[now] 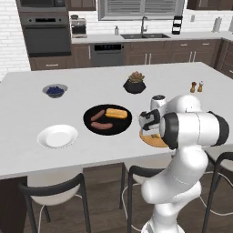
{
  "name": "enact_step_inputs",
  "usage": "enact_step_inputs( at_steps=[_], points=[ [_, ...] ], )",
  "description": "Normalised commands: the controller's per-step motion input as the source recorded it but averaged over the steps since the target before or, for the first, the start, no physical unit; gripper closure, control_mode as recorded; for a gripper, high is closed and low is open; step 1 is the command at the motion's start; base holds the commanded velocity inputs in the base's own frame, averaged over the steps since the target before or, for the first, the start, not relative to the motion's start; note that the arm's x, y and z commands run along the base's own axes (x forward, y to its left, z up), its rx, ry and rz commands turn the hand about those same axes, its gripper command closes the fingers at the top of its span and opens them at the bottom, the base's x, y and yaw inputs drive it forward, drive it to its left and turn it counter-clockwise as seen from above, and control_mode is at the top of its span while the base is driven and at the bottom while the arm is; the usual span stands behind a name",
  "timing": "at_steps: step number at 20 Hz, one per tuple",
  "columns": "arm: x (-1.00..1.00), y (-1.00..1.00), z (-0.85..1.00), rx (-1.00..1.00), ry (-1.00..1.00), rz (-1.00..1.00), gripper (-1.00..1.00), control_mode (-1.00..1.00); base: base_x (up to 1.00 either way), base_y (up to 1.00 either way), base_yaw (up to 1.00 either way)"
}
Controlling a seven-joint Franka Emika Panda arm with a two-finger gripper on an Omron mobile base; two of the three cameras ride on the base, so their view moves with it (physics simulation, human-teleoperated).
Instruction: Place one bun and one sausage from the bowl on each plate.
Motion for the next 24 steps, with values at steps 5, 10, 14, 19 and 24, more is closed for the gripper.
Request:
enact_step_inputs(
  at_steps=[5,10,14,19,24],
  points=[
    [-0.27,0.02,0.92,0.01,-0.31,0.0,-1.0,-1.0,0.0,0.0,0.0],
    [0.16,0.85,0.8,0.0,-0.32,0.01,-1.0,-1.0,0.0,0.0,0.0],
    [0.3,1.0,0.52,0.0,-0.24,-0.02,-1.0,-1.0,0.0,0.0,0.0],
    [0.54,1.0,0.42,0.04,-0.15,-0.17,-1.0,-1.0,0.0,0.0,0.0],
    [0.54,0.72,-0.15,0.26,0.18,-0.11,-1.0,-1.0,0.0,0.0,0.0]
  ],
)
